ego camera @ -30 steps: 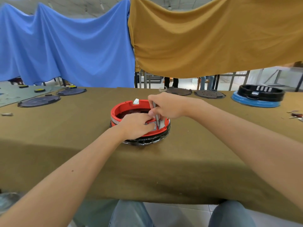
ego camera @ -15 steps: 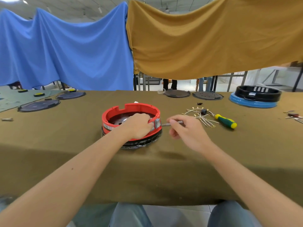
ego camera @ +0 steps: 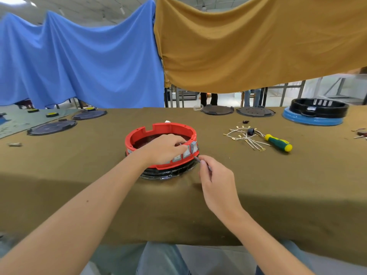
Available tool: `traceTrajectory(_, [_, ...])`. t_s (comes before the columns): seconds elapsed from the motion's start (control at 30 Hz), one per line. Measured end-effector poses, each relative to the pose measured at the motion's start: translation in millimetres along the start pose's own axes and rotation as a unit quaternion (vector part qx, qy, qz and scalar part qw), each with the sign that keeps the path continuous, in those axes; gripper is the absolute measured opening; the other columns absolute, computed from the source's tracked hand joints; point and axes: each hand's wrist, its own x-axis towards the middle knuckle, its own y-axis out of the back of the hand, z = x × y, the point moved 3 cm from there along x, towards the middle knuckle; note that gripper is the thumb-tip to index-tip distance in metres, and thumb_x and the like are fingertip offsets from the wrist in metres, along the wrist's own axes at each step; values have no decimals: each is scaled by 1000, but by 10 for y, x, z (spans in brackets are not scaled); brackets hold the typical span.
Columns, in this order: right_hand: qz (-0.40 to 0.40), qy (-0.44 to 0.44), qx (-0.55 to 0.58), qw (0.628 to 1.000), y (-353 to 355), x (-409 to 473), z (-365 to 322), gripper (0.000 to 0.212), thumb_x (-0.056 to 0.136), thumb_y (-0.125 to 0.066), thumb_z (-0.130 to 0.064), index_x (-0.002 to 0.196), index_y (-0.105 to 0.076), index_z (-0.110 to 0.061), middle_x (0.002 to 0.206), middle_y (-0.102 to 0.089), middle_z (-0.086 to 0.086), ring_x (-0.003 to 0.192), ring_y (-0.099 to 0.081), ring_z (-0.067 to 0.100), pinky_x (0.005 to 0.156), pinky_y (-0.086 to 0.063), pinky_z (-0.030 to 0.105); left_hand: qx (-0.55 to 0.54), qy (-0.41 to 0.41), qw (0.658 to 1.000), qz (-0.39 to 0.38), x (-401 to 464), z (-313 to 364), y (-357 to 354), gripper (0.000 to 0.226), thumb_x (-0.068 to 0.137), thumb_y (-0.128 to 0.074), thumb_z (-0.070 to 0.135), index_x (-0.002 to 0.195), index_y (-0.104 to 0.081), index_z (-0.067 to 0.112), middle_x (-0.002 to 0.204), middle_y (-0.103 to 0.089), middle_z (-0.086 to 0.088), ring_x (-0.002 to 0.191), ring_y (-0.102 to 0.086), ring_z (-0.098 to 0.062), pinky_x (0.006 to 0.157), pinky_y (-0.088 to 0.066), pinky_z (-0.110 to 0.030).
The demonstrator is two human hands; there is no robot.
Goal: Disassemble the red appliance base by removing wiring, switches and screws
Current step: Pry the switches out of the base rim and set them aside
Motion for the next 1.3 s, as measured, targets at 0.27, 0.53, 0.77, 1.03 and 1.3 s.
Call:
traceTrajectory(0.27, [-27,10,-53,998,-127,0,-81,38,105,-41,-23,137,-57,-10,123,-68,2,114,-62,15,89,-35,9,-25,19,999,-11,19,-2,9,37,100,-44,31,108,-66,2,109,-65,-23,83,-53,-20,88,-48,-50])
traceTrajectory(0.53, [-74,59,-176,980,-358,-71,-167,33,100,-52,-2,133,-57,1,96,-65,11,87,-59,24,74,-45,28,-59,28,998,-16,31,-24,10,38,100,-47,31,107,-66,-2,99,-64,-20,83,-51,-18,81,-47,-45])
traceTrajectory(0.77, [-13,99,-239,966,-402,7,-277,52,66,-82,12,114,-64,12,80,-66,15,66,-61,25,59,-54,31,-102,28,994,-40,37,-54,4,24,101,-48,32,95,-64,15,93,-51,-4,84,-47,-16,78,-40,-35])
traceTrajectory(1.03, [-16,-34,-275,961,-446,-55,-251,30,108,-28,-27,110,-54,-13,97,-64,5,89,-53,22,73,-39,33,-82,33,996,-10,6,-54,-11,39,99,-48,33,84,-59,-2,75,-49,-6,67,-44,-17,65,-35,-33])
traceTrajectory(1.3, [-59,-19,-292,955,-428,-102,-144,20,101,-46,-11,118,-56,-9,94,-64,4,78,-43,18,68,-34,30,-80,30,996,-29,10,-61,-14,32,99,-46,32,95,-67,8,88,-53,-5,78,-48,-16,73,-39,-35])
